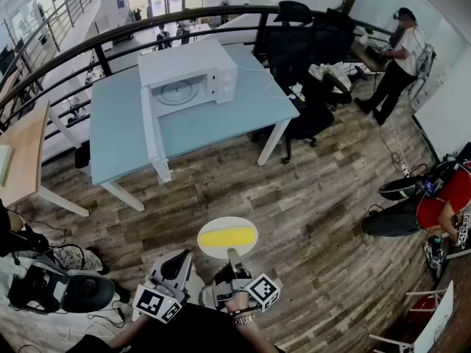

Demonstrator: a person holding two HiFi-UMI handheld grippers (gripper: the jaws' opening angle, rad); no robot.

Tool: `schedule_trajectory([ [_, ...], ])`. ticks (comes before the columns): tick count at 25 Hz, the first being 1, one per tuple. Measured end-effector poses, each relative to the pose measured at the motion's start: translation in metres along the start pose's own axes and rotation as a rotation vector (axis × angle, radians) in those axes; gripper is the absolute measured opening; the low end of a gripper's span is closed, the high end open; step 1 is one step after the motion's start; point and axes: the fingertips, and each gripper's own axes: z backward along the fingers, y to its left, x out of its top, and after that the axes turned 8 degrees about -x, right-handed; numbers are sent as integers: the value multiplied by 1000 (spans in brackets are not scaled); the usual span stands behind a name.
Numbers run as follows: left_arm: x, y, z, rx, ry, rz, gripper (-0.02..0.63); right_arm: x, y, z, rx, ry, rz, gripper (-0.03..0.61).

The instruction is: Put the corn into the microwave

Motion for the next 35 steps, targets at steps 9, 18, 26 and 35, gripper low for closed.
schedule_trajectory([
  [9, 20, -6, 23, -103, -12, -36, 3, -27, 9, 29, 22, -72, -20, 23],
  [18, 14, -12, 35, -163, -29, 25, 3, -57, 0, 40, -11, -91, -9, 23],
  [26, 23, -10, 44, -228, -39, -13, 3, -62, 6, 34, 36, -153, -47, 23],
  [35, 27, 18, 57, -217, -62, -30, 3, -72, 10, 19, 71, -188, -34, 23],
])
